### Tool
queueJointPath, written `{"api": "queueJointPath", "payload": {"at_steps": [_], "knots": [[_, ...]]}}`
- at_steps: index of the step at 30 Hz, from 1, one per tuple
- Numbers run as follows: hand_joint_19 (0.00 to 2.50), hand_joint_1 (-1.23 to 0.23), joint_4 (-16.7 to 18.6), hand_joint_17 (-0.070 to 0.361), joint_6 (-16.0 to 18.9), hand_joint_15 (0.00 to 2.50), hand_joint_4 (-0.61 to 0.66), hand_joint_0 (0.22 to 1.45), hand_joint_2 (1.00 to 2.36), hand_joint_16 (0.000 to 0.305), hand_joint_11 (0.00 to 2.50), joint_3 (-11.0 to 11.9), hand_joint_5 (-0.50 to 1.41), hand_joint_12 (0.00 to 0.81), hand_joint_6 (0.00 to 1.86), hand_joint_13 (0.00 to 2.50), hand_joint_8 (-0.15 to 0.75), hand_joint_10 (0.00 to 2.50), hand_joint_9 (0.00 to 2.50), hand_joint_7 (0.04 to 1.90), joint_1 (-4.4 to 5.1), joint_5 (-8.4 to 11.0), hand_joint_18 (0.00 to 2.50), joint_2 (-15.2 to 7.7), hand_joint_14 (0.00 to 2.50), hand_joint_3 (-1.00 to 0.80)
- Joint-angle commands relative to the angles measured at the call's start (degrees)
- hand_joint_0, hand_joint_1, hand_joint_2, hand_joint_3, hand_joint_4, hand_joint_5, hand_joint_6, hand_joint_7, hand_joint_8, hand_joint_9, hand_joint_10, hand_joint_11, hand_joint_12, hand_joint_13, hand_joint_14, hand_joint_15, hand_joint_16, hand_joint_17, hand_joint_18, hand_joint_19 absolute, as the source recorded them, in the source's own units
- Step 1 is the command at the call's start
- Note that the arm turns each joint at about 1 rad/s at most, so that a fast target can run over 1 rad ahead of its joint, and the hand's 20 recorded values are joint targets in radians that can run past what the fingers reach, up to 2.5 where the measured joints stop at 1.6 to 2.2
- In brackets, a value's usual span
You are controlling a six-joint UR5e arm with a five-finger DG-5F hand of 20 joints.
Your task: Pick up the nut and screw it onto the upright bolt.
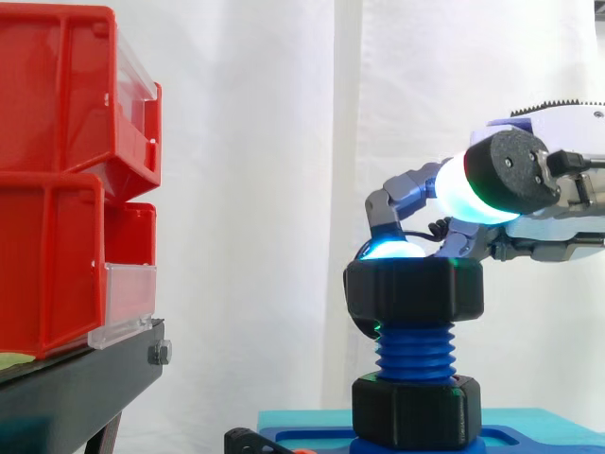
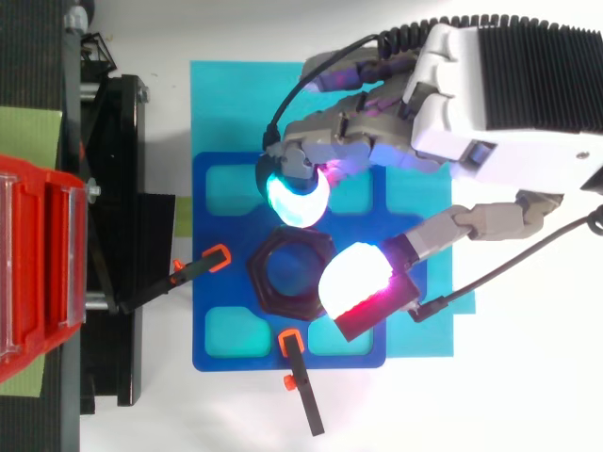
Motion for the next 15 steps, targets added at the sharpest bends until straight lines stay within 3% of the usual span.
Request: {"api": "queueJointPath", "payload": {"at_steps": [1,11,15], "knots": [[0.0,-0.39,-0.13,0.016,0.0,0.0,0.06,0.53,1.0,0.007,0.0,-0.01,0.06,0.171,0.62,1.01,0.176,0.0,1.31,1.23,-0.2,-0.3,0.71,0.0,0.0,-0.5],[0.0,-0.38,0.22,0.01,0.0,0.0,0.07,0.52,1.0,0.004,0.0,0.08,0.08,0.133,0.6,1.11,0.135,0.0,1.55,1.27,-0.99,-1.09,0.81,0.09,0.0,-0.5],[0.0,-0.34,0.3,0.018,0.0,0.0,0.11,0.5,1.0,0.008,0.0,0.08,0.08,0.166,0.51,1.04,0.175,0.0,1.48,1.43,-1.43,-1.7,0.73,0.0,0.0,-0.5]]}}
